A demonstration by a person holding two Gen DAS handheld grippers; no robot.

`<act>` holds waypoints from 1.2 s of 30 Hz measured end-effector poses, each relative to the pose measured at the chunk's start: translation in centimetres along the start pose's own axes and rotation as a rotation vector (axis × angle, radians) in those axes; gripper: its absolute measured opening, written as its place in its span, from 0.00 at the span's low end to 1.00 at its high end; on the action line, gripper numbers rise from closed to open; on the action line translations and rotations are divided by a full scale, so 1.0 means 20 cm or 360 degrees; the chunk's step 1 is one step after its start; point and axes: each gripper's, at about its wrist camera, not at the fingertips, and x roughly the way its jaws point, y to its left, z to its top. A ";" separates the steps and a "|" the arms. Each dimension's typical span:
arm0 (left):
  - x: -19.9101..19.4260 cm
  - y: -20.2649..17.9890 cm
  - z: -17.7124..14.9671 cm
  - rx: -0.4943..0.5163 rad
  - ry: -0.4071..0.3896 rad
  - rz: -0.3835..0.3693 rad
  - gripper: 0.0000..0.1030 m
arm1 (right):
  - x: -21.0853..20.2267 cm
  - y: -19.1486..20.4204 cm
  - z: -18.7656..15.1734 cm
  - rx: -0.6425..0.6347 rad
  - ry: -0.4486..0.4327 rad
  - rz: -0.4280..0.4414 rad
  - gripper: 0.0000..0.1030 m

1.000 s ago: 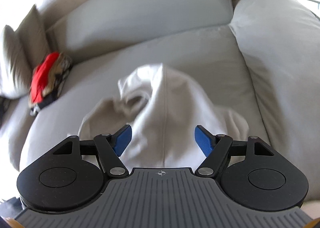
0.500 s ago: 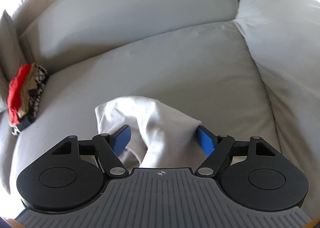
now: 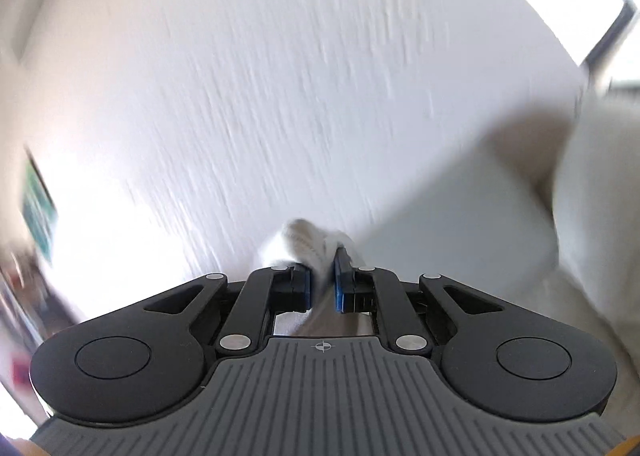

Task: Fold clothes

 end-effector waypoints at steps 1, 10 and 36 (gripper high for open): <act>-0.04 -0.02 0.02 0.0048 0.0013 -0.0037 0.03 | -0.10 0.01 0.03 0.0036 -0.0061 -0.0009 0.11; -0.38 -0.08 -0.44 0.0025 0.1123 -0.0418 0.12 | -0.62 -0.45 -0.40 0.0216 0.1018 -0.0528 0.33; -0.36 0.25 -1.13 -0.1605 0.1585 -0.0277 0.37 | -1.03 -0.56 -0.38 0.0148 0.0986 -0.0527 0.61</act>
